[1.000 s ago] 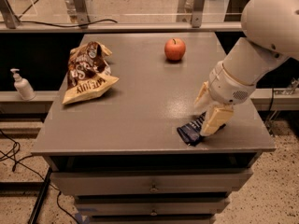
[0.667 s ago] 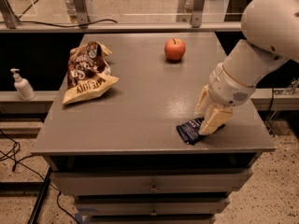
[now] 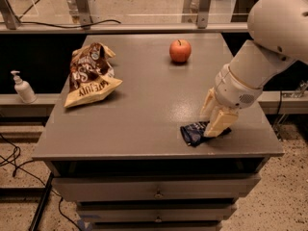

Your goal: Move rxbar blueberry near brown chip bag

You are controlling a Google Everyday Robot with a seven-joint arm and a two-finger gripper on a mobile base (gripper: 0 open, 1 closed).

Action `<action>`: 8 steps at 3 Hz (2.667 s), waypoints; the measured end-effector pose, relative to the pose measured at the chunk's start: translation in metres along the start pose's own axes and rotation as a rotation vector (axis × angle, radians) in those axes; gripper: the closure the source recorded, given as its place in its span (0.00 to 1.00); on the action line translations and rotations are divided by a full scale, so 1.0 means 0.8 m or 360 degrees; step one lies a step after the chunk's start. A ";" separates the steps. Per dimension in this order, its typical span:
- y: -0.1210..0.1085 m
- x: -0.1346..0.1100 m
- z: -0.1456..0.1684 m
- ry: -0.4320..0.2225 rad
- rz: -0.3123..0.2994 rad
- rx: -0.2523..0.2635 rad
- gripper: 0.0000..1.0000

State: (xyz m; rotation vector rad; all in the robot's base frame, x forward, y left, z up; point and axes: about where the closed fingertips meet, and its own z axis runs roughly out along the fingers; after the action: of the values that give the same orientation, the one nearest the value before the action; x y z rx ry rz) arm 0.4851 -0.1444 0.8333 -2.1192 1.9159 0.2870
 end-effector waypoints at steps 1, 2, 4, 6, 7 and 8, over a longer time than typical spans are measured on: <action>-0.012 -0.008 -0.020 -0.0013 -0.0022 0.0042 1.00; -0.029 -0.030 -0.053 -0.0036 -0.0067 0.0103 1.00; -0.059 -0.082 -0.085 -0.0093 -0.0157 0.0182 1.00; -0.068 -0.074 -0.081 -0.0081 -0.0152 0.0210 0.59; -0.069 -0.076 -0.081 -0.0081 -0.0155 0.0214 0.36; -0.097 -0.058 -0.087 -0.0091 -0.0166 0.0296 0.13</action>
Offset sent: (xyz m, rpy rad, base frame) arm 0.0324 0.0205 0.0874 0.0496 -0.1220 0.0369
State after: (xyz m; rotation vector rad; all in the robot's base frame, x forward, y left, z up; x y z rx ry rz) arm 0.5553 -0.1167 0.9193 -2.0566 1.7215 0.1403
